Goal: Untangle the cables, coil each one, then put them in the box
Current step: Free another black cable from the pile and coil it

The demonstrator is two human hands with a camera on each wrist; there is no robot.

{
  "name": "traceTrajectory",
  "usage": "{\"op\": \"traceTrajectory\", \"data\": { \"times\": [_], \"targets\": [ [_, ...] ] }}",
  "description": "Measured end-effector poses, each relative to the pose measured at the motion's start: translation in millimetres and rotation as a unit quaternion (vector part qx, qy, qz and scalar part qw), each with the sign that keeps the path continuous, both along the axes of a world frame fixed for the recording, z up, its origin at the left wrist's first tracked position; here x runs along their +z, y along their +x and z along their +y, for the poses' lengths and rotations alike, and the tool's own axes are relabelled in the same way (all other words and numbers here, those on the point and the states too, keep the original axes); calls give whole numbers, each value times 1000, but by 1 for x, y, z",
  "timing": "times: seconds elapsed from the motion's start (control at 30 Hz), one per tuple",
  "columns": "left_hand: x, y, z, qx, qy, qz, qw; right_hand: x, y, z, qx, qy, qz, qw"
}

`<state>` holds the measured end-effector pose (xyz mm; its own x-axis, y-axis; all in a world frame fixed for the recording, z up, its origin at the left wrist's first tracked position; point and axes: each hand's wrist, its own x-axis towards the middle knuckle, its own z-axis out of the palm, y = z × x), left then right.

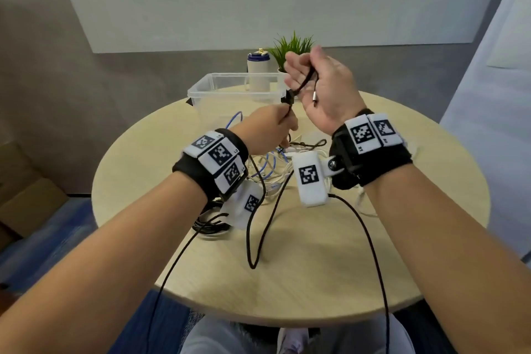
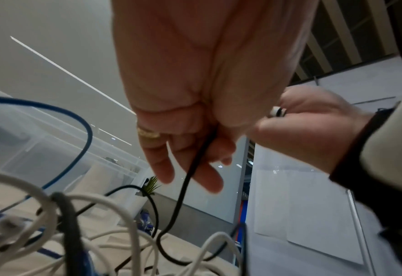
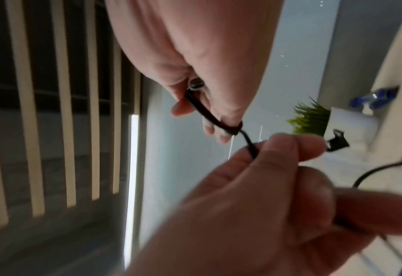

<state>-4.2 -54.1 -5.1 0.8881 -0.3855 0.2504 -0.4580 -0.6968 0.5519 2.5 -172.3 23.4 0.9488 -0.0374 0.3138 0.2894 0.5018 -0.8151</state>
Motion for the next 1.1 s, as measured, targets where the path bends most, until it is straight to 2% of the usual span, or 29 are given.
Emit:
{"op": "traceTrajectory", "data": {
  "times": [0.03,0.07,0.13,0.17,0.23,0.27,0.37,0.53,0.67,0.77,0.83,0.9,1.0,1.1],
  "targets": [
    [3,-2,1,-13,16,11,1000,-3,4,1,-66,-82,-13,994],
    [5,-4,2,-22,28,16,999,-7,7,0,-134,-183,-34,973],
    [11,-6,5,-18,26,-1,999,-13,11,-4,-214,-360,-68,906],
    [14,-5,7,-5,5,-18,1000,-15,12,-5,-222,-416,-75,879],
    [19,-3,10,24,-69,-53,996,-19,13,-8,-201,-470,-69,856],
    [21,0,11,34,-111,-70,991,-22,14,-8,-185,-472,-59,860],
    [24,5,14,55,-211,-112,969,-23,11,-4,-120,-406,-32,905],
    [23,12,14,78,-292,-140,943,-18,-4,-1,-23,-340,-37,939],
    [14,13,12,53,-286,-86,953,-12,-8,1,48,-140,-20,989],
    [6,9,10,30,-217,-29,975,-4,-7,-1,72,-13,-1,997],
    [1,6,9,18,-187,19,982,-2,-7,-2,85,36,-6,996],
    [-4,4,9,9,-163,58,985,-2,-3,-3,59,27,-17,998],
    [-5,-1,10,-9,-134,93,987,-8,3,-3,-21,-88,-52,995],
    [-3,-7,14,-23,-111,115,987,-15,4,-5,-134,-275,-84,948]
  ]
}}
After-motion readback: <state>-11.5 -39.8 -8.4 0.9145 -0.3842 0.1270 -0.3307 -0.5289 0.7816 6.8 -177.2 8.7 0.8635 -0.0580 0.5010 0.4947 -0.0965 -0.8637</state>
